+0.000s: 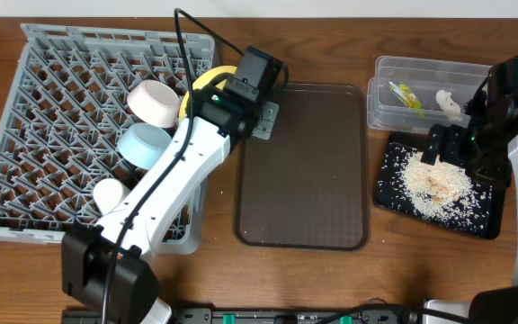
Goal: Sort waste into correct bins and load items into the dishwasher
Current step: 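Carry the yellow plate over the rack's right side with the left gripper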
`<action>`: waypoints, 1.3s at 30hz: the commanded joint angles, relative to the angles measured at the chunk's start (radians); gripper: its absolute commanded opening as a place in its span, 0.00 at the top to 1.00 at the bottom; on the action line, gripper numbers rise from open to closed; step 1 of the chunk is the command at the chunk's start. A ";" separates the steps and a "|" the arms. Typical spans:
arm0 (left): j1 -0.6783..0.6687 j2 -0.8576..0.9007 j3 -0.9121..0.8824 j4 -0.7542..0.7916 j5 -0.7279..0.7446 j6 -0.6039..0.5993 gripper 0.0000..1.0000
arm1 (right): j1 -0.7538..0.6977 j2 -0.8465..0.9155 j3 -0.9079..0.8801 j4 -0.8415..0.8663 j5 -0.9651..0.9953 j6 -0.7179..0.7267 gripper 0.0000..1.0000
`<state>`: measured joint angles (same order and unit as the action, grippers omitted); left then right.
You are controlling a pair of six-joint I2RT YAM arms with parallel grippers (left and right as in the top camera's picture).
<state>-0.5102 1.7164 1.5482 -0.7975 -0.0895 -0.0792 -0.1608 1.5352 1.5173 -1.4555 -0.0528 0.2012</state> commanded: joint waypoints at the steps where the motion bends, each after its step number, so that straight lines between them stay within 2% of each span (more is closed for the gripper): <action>1: 0.024 -0.005 0.000 -0.003 0.013 -0.011 0.93 | -0.002 -0.008 0.012 -0.004 -0.005 0.000 0.01; 12: 0.102 -0.032 0.000 0.006 0.262 -0.014 0.93 | -0.002 -0.008 0.012 -0.004 -0.004 0.000 0.01; 15: 0.137 -0.059 0.000 0.023 0.344 -0.053 0.93 | -0.002 -0.008 0.012 -0.003 -0.004 0.000 0.01; 16: 0.171 -0.079 0.000 0.040 0.425 -0.063 0.92 | -0.002 -0.008 0.012 -0.004 -0.004 0.000 0.01; 25: 0.399 -0.100 0.000 0.065 0.781 -0.185 0.93 | -0.002 -0.008 0.012 -0.004 -0.004 0.000 0.01; 32: 0.543 -0.100 0.000 0.066 0.915 -0.190 0.92 | -0.002 -0.008 0.012 -0.007 -0.005 0.000 0.01; 39: 0.630 -0.090 0.000 0.060 0.979 -0.215 0.92 | -0.002 -0.008 0.012 -0.012 -0.005 0.000 0.01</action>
<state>0.0925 1.6234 1.5467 -0.7345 0.8127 -0.2779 -0.1608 1.5352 1.5173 -1.4643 -0.0528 0.2012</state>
